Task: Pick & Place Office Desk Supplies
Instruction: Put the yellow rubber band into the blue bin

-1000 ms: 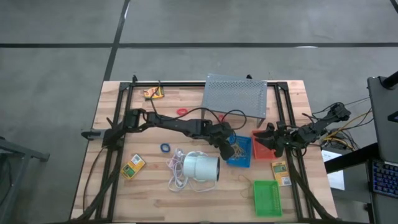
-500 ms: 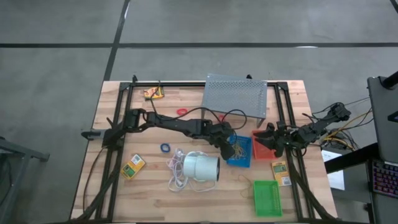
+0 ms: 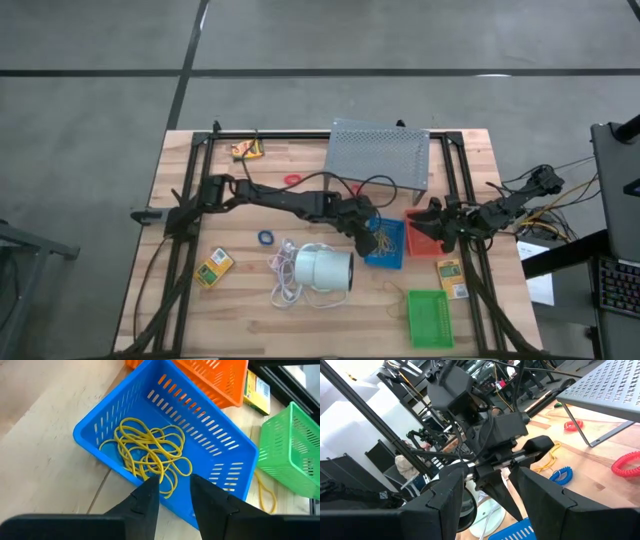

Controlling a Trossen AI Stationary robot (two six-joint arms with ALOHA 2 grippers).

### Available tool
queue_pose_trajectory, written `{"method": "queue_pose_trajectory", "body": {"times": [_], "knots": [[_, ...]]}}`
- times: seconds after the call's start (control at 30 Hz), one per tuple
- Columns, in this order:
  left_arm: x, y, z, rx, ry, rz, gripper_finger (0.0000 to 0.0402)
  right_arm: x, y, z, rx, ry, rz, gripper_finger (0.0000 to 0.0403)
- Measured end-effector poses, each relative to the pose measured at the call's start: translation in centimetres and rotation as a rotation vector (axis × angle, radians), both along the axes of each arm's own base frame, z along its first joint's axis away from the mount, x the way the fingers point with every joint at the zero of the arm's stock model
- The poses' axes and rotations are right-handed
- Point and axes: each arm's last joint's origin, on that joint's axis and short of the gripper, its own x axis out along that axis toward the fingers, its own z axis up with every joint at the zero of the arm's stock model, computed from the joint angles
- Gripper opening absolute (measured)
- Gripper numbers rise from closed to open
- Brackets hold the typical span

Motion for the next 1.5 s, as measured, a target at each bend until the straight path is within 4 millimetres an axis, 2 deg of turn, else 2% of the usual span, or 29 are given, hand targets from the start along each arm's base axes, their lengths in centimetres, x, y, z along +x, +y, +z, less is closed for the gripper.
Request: {"method": "queue_pose_trajectory", "body": {"times": [0.27, 0.43, 0.63, 0.77, 0.9, 1.03, 1.2, 1.3, 1.5], "knots": [[-0.5, -0.1, 3.7, 0.112, -0.127, -0.092, 0.0113, 0.0, 0.0, 0.0, 0.000, 0.000, 0.000, 0.0185], [-1.1, -0.4, 7.0, 0.200, -0.236, -0.161, 0.0113, 0.0, 0.0, 0.0, 0.000, 0.000, 0.000, 0.0185], [-3.2, -1.6, 10.8, 0.329, -0.271, -0.237, 0.0119, 0.0, 0.0, 0.0, -0.001, 0.001, -0.001, 0.0185], [-5.5, -3.2, 12.7, 0.418, -0.266, -0.191, 0.0142, 0.0, 0.0, 0.0, 0.000, 0.000, -0.001, 0.0185], [-8.9, -4.9, 12.5, 0.516, -0.284, -0.125, 0.0160, 0.0, 0.0, 0.0, 0.000, 0.000, -0.001, 0.0185], [-13.7, -5.8, 12.3, 0.549, -0.377, -0.074, 0.0165, 0.0, 0.0, 0.0, 0.000, 0.000, 0.000, 0.0185], [-20.3, -5.1, 11.2, 0.514, -0.523, -0.073, 0.0165, 0.0, 0.0, 0.0, 0.000, 0.000, 0.000, 0.0185], [-23.7, -4.5, 9.8, 0.513, -0.645, -0.111, 0.0166, 0.0, 0.0, 0.0, 0.000, 0.000, 0.000, 0.0185], [-28.9, -3.5, 6.3, 0.580, -0.897, -0.151, 0.0169, 0.0, 0.0, 0.0, 0.000, 0.000, 0.000, 0.0185]]}}
